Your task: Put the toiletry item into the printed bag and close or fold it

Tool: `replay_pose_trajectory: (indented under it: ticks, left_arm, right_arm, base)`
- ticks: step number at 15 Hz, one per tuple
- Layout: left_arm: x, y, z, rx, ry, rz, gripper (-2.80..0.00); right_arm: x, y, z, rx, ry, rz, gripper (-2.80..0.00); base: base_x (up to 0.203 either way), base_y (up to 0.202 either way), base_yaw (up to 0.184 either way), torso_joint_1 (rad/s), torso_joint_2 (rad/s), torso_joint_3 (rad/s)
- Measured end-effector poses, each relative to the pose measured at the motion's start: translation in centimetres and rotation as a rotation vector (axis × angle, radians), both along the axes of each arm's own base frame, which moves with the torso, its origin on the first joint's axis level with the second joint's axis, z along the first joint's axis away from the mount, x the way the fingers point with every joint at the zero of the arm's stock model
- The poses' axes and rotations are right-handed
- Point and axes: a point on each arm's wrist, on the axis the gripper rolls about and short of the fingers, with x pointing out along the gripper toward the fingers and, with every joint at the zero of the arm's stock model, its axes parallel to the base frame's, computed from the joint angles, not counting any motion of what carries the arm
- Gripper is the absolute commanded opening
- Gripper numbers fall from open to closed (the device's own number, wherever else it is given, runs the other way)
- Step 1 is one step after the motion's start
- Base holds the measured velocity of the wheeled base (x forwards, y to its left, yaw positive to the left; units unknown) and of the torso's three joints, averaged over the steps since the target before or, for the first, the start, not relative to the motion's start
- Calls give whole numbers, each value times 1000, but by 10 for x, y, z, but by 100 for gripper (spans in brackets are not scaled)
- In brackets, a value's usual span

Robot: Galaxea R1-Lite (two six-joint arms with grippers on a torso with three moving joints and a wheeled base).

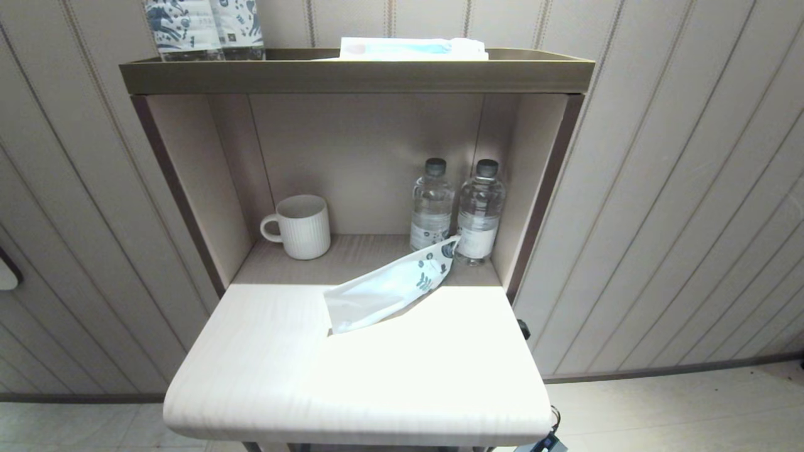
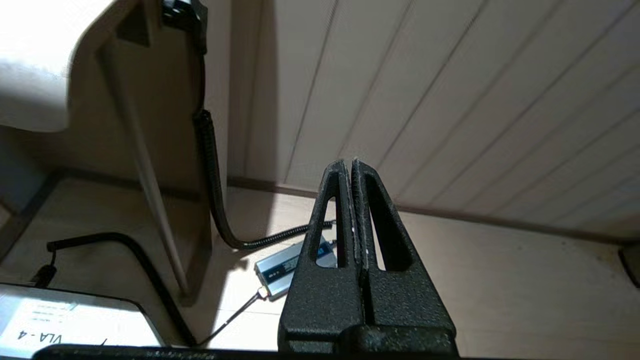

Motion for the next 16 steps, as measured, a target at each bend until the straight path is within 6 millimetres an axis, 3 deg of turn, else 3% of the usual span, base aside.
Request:
replay_pose_trajectory:
  ticks: [4, 9, 16]
  left_arm:
    - [-1, 0, -1, -33, -18, -2, -280]
    - [-1, -3, -6, -48, 29, -114, -280]
    - [-1, -2, -10, -99, 50, -97, -280]
  right_arm:
    - [-5, 2, -8, 51, 148, 16, -280]
    - [-6, -3, -11, 22, 179, -198, -280]
    - [-4, -4, -13, 39, 139, -97, -280]
  base:
    - [0, 0, 0, 0, 0, 0]
    - [0, 0, 0, 0, 0, 0]
    - [0, 0, 0, 0, 0, 0]
